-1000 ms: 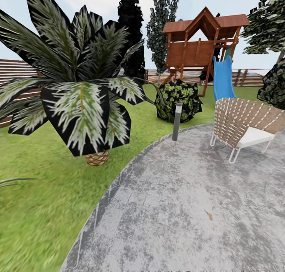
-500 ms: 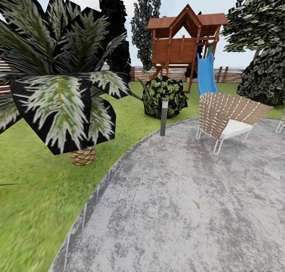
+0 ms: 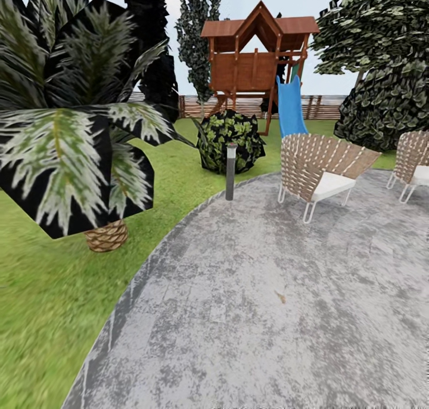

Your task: In the garden, pick up the pesticide atomizer on the floor and spray pesticide onto both trees until each tree trunk is fully covered.

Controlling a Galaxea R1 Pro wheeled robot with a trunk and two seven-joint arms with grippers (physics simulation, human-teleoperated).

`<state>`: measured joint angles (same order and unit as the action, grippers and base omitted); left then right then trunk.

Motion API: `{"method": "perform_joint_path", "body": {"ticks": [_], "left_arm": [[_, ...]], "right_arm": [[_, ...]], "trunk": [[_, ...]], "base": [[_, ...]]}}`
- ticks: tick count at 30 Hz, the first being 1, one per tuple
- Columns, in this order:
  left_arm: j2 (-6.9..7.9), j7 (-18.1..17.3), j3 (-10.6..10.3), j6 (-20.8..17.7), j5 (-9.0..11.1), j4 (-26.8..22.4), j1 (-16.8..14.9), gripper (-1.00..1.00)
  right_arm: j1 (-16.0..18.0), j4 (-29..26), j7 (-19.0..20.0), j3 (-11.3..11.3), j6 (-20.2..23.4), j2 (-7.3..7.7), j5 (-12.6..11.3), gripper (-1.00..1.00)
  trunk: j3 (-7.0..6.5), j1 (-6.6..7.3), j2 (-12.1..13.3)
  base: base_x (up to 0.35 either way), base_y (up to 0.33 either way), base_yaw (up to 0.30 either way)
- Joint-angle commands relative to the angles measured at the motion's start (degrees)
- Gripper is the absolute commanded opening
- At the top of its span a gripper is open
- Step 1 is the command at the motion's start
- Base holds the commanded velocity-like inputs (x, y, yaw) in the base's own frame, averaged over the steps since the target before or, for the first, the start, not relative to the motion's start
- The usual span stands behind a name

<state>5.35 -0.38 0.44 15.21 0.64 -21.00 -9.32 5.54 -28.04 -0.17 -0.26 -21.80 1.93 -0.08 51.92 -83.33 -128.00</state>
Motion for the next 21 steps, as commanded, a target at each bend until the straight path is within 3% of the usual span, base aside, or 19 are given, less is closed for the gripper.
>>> {"method": "perform_joint_path", "body": {"ticks": [1, 8, 21], "left_arm": [[0.03, 0.0, 0.0, 0.0, 0.0, 0.0, 0.0, 1.00], [0.11, 0.0, -0.1, 0.1, 0.0, 0.0, 0.0, 1.00], [0.09, 0.0, -0.1, 0.1, -0.1, 0.0, 0.0, 1.00]], "right_arm": [[0.0, 0.0, 0.0, 0.0, 0.0, 0.00, 0.0, 1.00], [0.0, 0.0, 0.0, 0.0, 0.0, 0.01, 0.0, 1.00], [0.0, 0.0, 0.0, 0.0, 0.0, 0.00, 0.0, 1.00]], "trunk": [[0.08, 0.00, 0.0], [0.59, 0.00, 0.0], [1.55, 0.00, 0.0]], "base": [[0.000, 0.000, -0.195], [0.000, -0.059, -0.195], [0.000, -0.262, -0.195]]}}
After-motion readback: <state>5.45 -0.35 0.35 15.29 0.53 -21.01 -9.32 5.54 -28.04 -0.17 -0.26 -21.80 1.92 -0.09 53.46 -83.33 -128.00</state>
